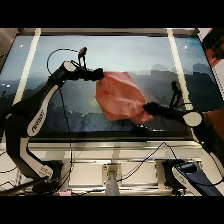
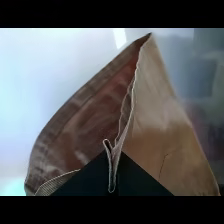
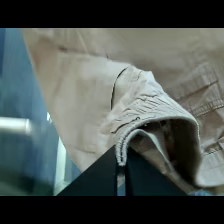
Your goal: Fold the clothes and pants, and hang the long-sleeved shirts on hangers.
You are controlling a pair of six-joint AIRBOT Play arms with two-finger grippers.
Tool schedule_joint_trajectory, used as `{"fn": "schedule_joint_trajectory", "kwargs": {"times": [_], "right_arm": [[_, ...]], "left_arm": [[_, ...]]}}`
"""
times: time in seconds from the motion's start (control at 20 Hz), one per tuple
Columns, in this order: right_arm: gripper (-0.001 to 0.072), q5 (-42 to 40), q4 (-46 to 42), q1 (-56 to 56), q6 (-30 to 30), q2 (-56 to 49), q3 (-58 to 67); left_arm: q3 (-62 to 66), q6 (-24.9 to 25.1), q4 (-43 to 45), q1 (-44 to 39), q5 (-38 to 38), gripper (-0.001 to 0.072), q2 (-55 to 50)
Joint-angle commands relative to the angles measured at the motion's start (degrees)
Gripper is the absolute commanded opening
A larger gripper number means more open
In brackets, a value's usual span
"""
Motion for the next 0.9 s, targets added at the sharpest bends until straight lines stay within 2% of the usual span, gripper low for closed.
{"fn": "schedule_joint_trajectory", "kwargs": {"times": [0.0, 0.2, 0.3, 0.4, 0.5, 0.7, 0.75, 0.85], "right_arm": [[0.0024, -7.3, -6.9, 0.0, 2.3, -5.3, 12.3], [0.0024, -4.6, -8.1, 0.0, 2.6, -14.6, 20.5], [0.0025, 1.0, -10.2, 0.0, 2.6, -17.5, 20.8], [0.0025, 11.7, -13.5, 0.0, 2.6, -19.3, 20.8], [0.0025, 23.0, -17.7, 0.0, 2.5, -19.6, 20.8], [0.0025, 40.3, -25.4, 0.0, 2.3, -19.5, 20.6], [0.0025, 41.8, -25.6, 0.0, 2.3, -19.0, 19.7], [0.0024, 39.8, -23.1, 0.0, 2.3, -17.2, 15.9]], "left_arm": [[0.1, 0.0, -0.3, 1.4, 9.9, 0.0014, 3.9], [-0.1, -0.8, 2.2, 1.7, 12.5, 0.0013, 4.7], [-0.1, -6.6, 11.5, 1.7, 12.5, 0.0013, 4.5], [-0.1, -15.3, 22.0, 1.7, 12.4, 0.0013, 4.1], [-0.1, -20.5, 27.9, 1.7, 11.7, 0.0014, 3.5], [-0.1, -20.8, 30.1, 1.8, 7.4, 0.0015, 1.3], [-0.2, -20.8, 30.1, 1.8, 6.2, 0.0015, 0.6], [-0.2, -20.8, 30.1, 1.8, 4.3, 0.0015, -0.7]]}}
